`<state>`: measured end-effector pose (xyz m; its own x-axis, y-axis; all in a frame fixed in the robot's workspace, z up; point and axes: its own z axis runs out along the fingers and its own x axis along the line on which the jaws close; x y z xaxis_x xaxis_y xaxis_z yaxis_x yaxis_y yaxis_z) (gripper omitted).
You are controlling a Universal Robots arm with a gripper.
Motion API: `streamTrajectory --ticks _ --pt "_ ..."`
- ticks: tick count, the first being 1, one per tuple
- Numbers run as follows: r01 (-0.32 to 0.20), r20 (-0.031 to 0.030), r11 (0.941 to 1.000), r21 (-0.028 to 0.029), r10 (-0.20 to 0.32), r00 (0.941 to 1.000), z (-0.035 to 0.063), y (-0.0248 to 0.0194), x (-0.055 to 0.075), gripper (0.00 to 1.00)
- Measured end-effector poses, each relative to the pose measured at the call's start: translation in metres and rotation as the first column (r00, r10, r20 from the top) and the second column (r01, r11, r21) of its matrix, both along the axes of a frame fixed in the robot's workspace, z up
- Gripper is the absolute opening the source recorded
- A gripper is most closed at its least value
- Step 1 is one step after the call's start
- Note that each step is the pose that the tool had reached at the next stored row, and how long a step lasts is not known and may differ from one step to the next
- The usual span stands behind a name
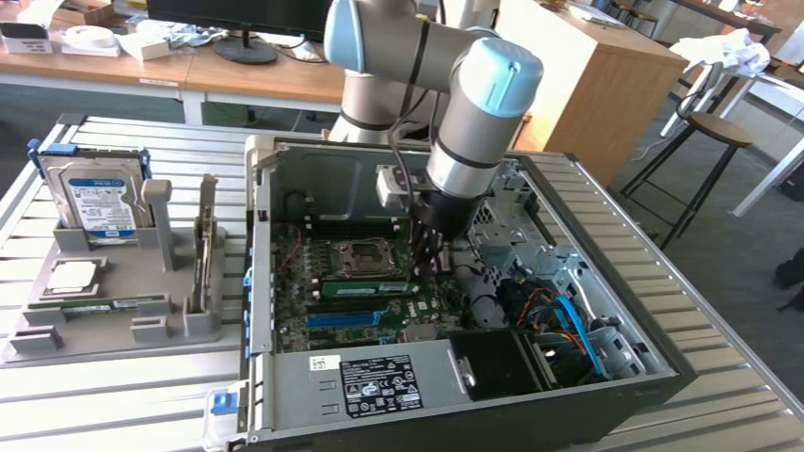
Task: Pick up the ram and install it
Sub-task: 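Press down the ram until it locks into place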
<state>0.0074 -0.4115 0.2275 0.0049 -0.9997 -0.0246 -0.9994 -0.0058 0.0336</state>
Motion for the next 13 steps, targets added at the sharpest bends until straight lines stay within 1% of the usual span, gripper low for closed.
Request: streamTrajectory --ticks 13 --pt "0.0 -0.0001 1.0 -0.0002 0.0 1.0 0.022 0.0 0.0 0.1"
